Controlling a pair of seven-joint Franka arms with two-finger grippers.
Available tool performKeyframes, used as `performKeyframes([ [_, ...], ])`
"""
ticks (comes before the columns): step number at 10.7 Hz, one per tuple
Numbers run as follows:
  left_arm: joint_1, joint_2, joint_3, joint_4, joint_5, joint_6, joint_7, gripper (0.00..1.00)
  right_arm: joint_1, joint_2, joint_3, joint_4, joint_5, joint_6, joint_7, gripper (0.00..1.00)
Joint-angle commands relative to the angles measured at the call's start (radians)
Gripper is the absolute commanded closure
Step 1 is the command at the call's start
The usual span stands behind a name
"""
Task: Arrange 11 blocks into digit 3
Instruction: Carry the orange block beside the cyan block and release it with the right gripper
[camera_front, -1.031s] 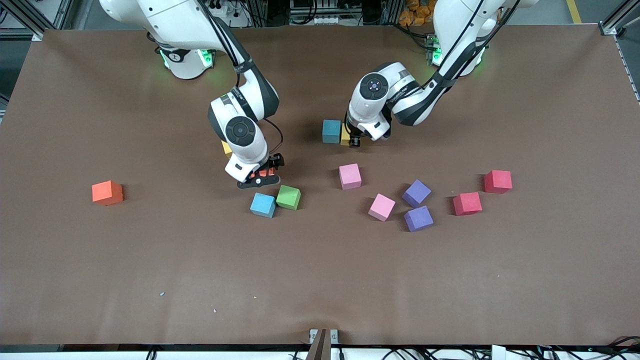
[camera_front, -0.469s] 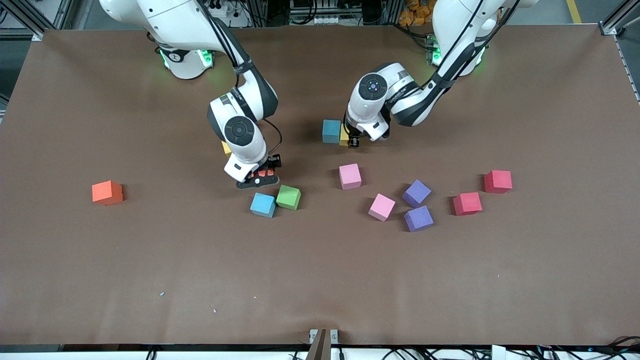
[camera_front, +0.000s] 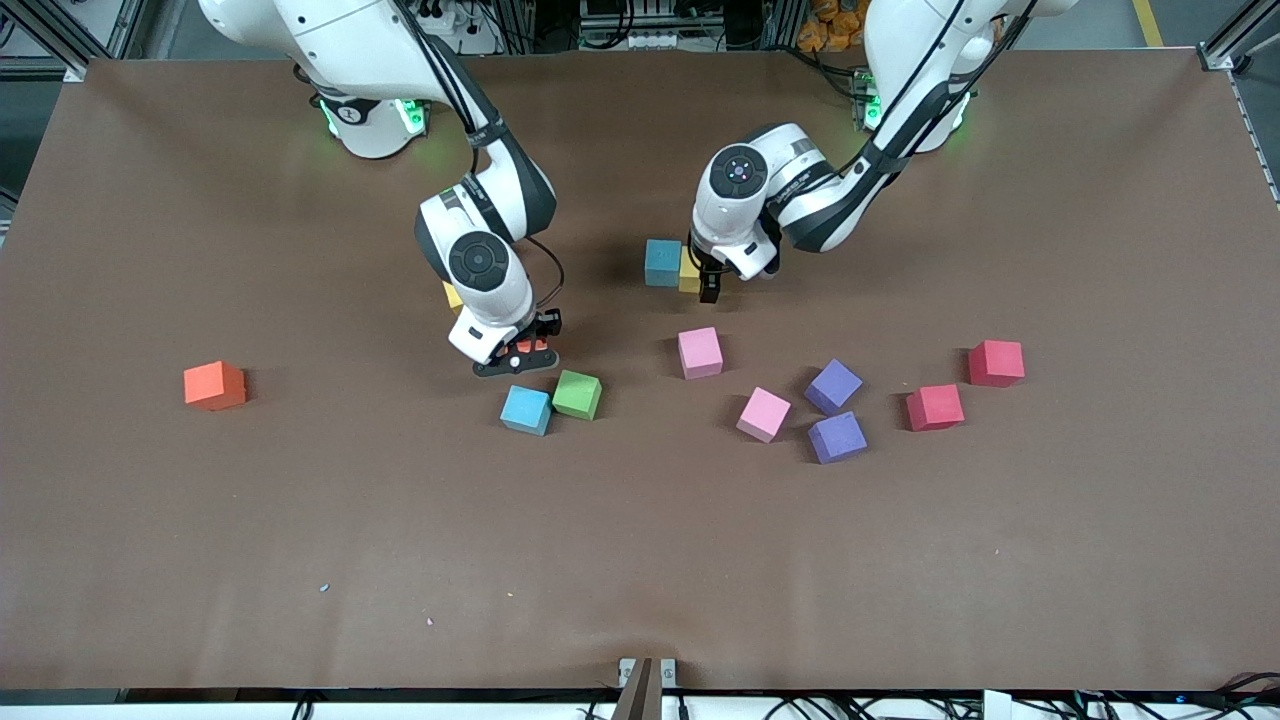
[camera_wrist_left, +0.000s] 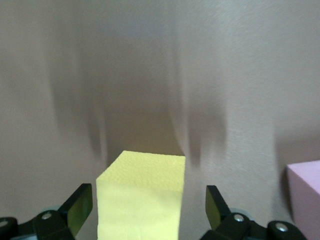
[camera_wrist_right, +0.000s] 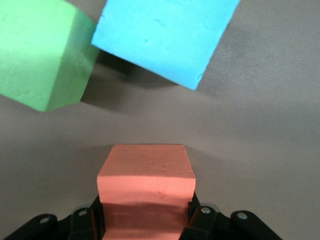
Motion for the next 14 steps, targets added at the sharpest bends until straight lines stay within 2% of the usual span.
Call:
performKeyframes([
  [1, -0.01, -0.052, -0.001, 0.023, 0.02, -0.06, -0.051, 0.0, 0.023, -0.032, 0.013, -0.013, 0.018, -0.017, -0.009, 1.0],
  [3, 0.001, -0.055, -0.033, 0.07, 0.011, -0.151, -0.051, 0.0, 0.025, -0.078, 0.051, -0.011, 0.015, -0.067, -0.048, 1.0],
  [5, 0.004, -0.075, -0.047, 0.096, 0.011, -0.194, -0.066, 0.0, 0.025, -0.092, 0.068, 0.016, 0.018, -0.154, -0.313, 1.0],
  [7, 0.022, -0.118, -0.045, 0.098, 0.011, -0.211, -0.057, 0.0, 0.026, -0.106, 0.106, 0.015, 0.017, -0.179, -0.338, 1.0],
  [9, 0.096, -0.115, -0.044, 0.131, 0.023, -0.211, -0.001, 0.0, 0.025, -0.111, 0.113, 0.007, 0.017, -0.178, -0.357, 1.0],
  [12, 0.209, -0.106, -0.041, 0.194, 0.024, -0.212, 0.198, 0.0, 0.023, -0.121, 0.113, -0.002, 0.007, -0.163, -0.718, 1.0],
  [14, 0.249, -0.074, -0.038, 0.247, 0.026, -0.212, 0.317, 0.0, 0.031, -0.12, 0.113, 0.0, -0.014, -0.102, -0.939, 1.0],
])
